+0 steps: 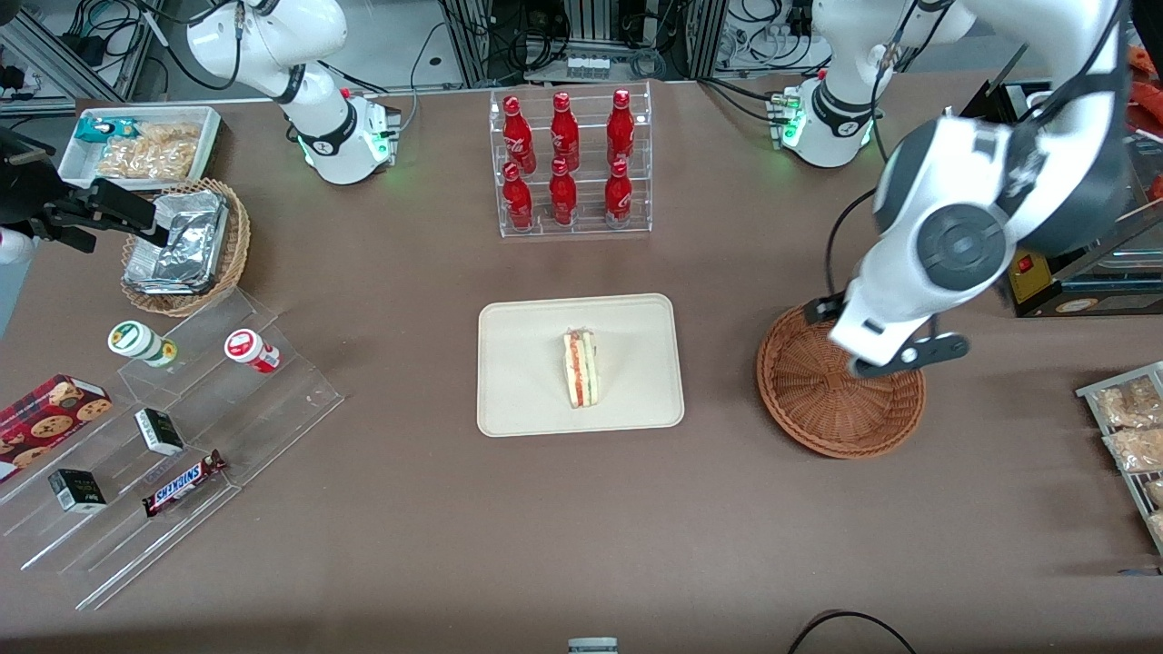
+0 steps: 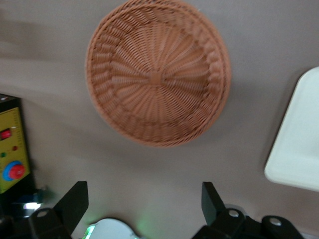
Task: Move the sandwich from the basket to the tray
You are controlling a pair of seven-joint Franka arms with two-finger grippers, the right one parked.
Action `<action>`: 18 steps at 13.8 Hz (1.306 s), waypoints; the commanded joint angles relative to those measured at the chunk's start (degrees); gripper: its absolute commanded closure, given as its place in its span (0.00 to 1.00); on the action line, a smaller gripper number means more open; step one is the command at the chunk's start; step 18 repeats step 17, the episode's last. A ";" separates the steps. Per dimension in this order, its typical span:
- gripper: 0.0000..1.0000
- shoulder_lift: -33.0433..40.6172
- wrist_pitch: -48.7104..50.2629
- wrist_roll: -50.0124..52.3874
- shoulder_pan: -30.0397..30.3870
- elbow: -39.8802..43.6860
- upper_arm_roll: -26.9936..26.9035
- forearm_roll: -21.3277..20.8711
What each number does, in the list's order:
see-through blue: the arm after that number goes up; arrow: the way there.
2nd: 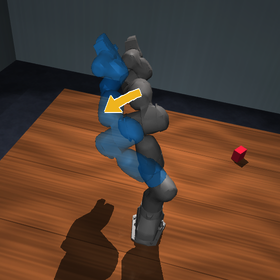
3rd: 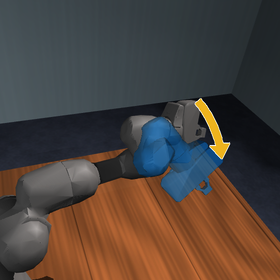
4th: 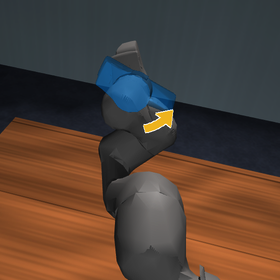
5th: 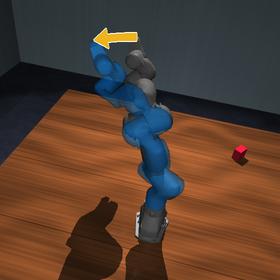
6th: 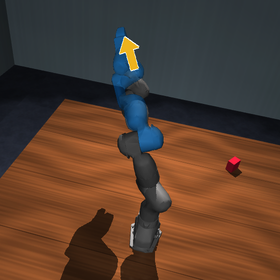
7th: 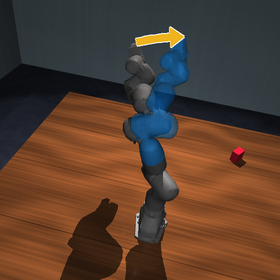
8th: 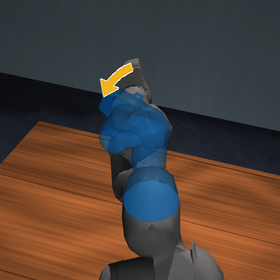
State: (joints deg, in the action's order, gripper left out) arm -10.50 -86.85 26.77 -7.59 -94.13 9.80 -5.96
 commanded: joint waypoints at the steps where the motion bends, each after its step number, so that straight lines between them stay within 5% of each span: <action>1: 0.00 6.44 3.25 -7.76 3.01 -2.81 -0.04 3.14; 11: 0.00 10.85 9.86 -26.50 2.93 1.57 -10.50 6.31; 18: 0.00 11.46 3.01 -26.42 2.93 1.58 -11.65 5.78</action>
